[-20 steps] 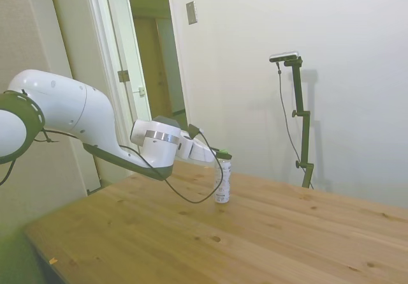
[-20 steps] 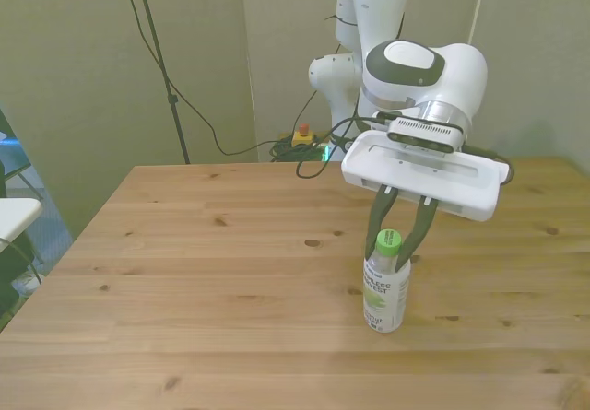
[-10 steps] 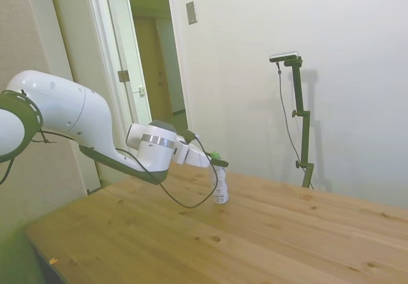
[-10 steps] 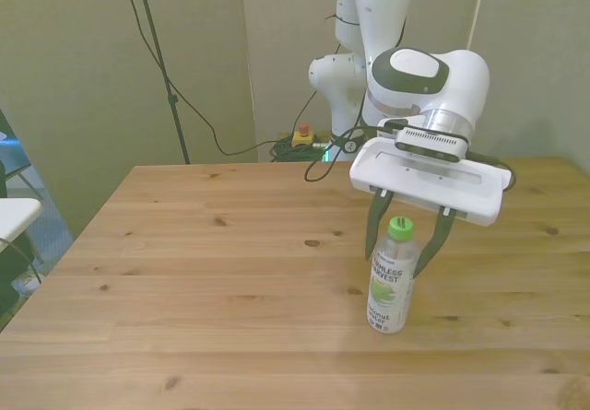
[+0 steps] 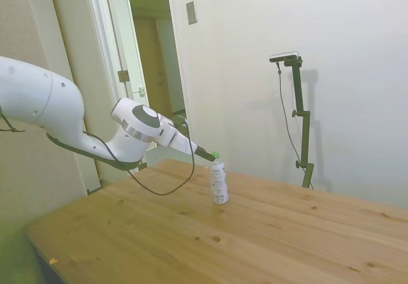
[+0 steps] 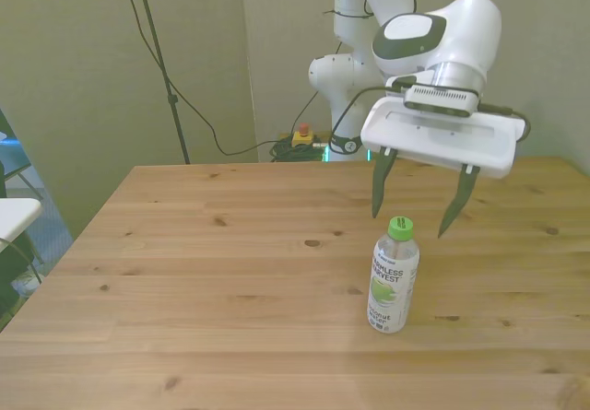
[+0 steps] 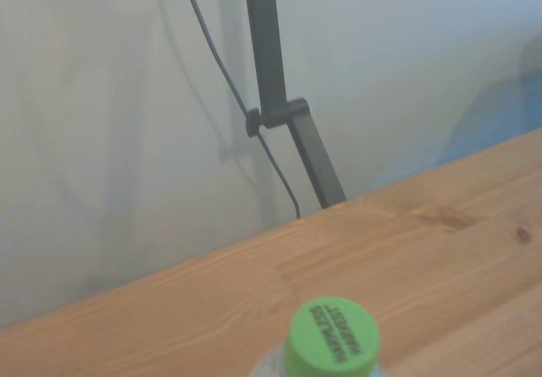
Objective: Stand the water bottle
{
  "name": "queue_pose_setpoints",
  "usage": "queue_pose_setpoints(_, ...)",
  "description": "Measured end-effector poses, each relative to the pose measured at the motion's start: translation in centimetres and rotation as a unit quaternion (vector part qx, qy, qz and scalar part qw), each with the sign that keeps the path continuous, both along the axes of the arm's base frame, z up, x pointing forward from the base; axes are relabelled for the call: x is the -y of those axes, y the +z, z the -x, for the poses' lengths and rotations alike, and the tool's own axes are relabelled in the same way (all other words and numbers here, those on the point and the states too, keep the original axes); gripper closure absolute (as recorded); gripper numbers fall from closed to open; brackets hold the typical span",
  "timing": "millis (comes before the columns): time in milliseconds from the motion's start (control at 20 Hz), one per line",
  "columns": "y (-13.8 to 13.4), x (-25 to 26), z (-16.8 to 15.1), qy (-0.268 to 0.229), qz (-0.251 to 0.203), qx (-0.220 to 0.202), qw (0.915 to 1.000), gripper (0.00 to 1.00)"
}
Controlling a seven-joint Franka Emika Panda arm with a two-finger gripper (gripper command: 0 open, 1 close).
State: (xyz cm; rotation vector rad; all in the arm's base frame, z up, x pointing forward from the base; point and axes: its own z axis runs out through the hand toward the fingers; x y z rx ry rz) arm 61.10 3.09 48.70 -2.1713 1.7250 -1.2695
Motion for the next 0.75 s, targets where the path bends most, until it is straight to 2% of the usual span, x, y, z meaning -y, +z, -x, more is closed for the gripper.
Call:
queue_pose_setpoints(200, 0.2, -0.2, 3.5, 0.032, -0.023, -0.079, 0.9961, 0.0)
queue_pose_setpoints(350, 0.2, -0.4, 6.2, 0.058, -0.044, -0.145, 0.9867, 0.0)
queue_pose_setpoints(450, 0.9, -0.4, 8.0, 0.079, -0.062, -0.191, 0.9764, 0.0)
queue_pose_setpoints(650, 2.6, 1.7, 11.2, 0.12, -0.098, -0.281, 0.9471, 0.0)
queue_pose_setpoints(750, 2.7, 2.7, 12.3, 0.129, -0.102, -0.312, 0.9358, 0.0)
